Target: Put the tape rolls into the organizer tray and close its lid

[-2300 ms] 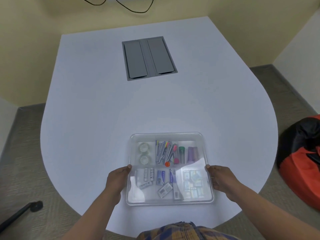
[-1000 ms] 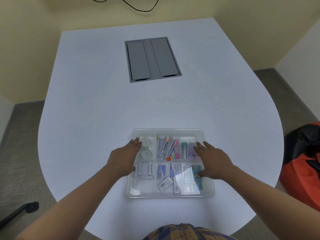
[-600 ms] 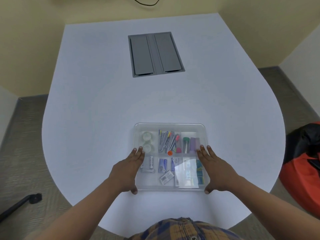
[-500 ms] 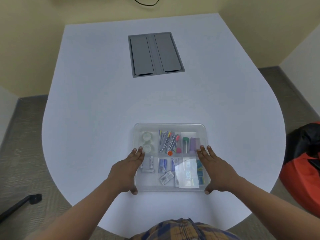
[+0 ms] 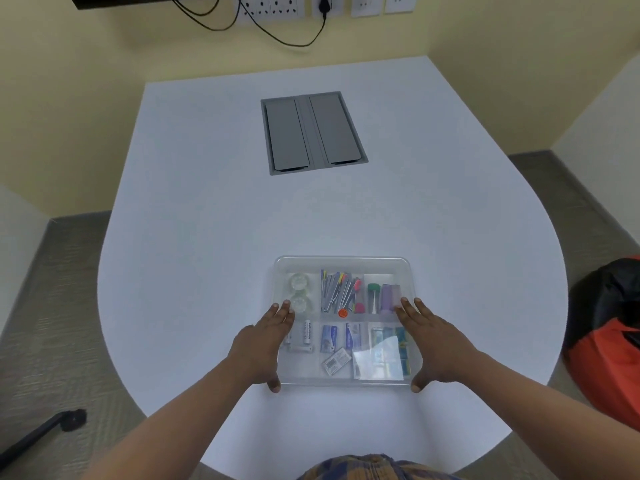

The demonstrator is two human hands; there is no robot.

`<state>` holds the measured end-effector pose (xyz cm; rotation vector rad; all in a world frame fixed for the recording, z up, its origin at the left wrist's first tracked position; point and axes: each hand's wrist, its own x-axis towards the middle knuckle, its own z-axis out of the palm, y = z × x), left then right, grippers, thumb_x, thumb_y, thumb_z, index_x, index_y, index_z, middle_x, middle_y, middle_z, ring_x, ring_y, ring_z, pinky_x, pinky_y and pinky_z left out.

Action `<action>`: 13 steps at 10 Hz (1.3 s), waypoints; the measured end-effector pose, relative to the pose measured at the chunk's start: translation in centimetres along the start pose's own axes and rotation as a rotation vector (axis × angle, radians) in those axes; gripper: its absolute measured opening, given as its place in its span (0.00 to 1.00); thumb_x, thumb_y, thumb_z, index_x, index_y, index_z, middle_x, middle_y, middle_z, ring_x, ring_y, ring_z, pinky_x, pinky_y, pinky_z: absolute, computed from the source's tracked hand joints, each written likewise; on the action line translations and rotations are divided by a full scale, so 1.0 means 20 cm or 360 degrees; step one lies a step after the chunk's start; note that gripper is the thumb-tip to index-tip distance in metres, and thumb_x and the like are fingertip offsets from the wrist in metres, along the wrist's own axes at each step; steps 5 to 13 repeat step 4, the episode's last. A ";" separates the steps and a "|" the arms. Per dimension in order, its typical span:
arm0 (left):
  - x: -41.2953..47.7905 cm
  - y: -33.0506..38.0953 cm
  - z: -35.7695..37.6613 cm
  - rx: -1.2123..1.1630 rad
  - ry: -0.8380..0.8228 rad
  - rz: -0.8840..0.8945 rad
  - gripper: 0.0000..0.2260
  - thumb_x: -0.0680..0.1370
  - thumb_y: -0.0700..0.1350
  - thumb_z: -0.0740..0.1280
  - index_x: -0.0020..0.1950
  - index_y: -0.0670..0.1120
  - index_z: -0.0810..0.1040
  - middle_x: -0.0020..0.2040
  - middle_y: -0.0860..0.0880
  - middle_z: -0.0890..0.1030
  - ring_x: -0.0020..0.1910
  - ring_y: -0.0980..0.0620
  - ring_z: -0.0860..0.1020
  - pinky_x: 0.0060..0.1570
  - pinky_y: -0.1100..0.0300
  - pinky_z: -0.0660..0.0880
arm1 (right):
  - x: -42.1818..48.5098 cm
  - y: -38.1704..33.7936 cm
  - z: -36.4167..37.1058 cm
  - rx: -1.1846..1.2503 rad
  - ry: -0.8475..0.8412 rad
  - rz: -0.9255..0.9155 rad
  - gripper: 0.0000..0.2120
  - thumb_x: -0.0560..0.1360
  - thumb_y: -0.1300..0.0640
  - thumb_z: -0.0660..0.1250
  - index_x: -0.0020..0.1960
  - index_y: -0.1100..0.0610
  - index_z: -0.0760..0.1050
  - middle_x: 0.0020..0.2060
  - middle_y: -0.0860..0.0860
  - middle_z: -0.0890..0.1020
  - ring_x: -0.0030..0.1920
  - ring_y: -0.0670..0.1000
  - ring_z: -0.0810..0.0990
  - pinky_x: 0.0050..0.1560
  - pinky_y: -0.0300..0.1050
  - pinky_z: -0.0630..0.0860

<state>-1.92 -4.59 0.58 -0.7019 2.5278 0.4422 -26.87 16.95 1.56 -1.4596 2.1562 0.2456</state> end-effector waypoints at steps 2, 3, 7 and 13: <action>0.00 0.03 -0.04 0.0170 -0.0005 0.0019 0.60 0.61 0.57 0.79 0.77 0.45 0.40 0.78 0.47 0.38 0.77 0.49 0.40 0.74 0.52 0.50 | -0.03 -0.03 -0.03 0.0070 -0.0012 -0.0010 0.62 0.61 0.34 0.75 0.77 0.54 0.37 0.77 0.51 0.40 0.76 0.53 0.38 0.75 0.49 0.49; 0.02 0.05 -0.09 0.0031 0.0064 0.0024 0.60 0.60 0.60 0.78 0.77 0.46 0.41 0.78 0.47 0.37 0.76 0.48 0.39 0.74 0.51 0.50 | -0.02 -0.07 -0.08 0.0180 0.0043 -0.0044 0.57 0.65 0.33 0.71 0.78 0.54 0.40 0.78 0.51 0.42 0.77 0.51 0.41 0.75 0.47 0.49; 0.04 0.09 -0.18 -0.0028 0.0378 0.0081 0.56 0.63 0.64 0.74 0.77 0.47 0.43 0.77 0.50 0.36 0.76 0.49 0.38 0.75 0.49 0.50 | 0.00 -0.11 -0.19 0.0162 0.0196 -0.0088 0.49 0.71 0.35 0.66 0.78 0.54 0.43 0.78 0.52 0.45 0.77 0.51 0.43 0.75 0.47 0.50; 0.04 0.09 -0.18 -0.0028 0.0378 0.0081 0.56 0.63 0.64 0.74 0.77 0.47 0.43 0.77 0.50 0.36 0.76 0.49 0.38 0.75 0.49 0.50 | 0.00 -0.11 -0.19 0.0162 0.0196 -0.0088 0.49 0.71 0.35 0.66 0.78 0.54 0.43 0.78 0.52 0.45 0.77 0.51 0.43 0.75 0.47 0.50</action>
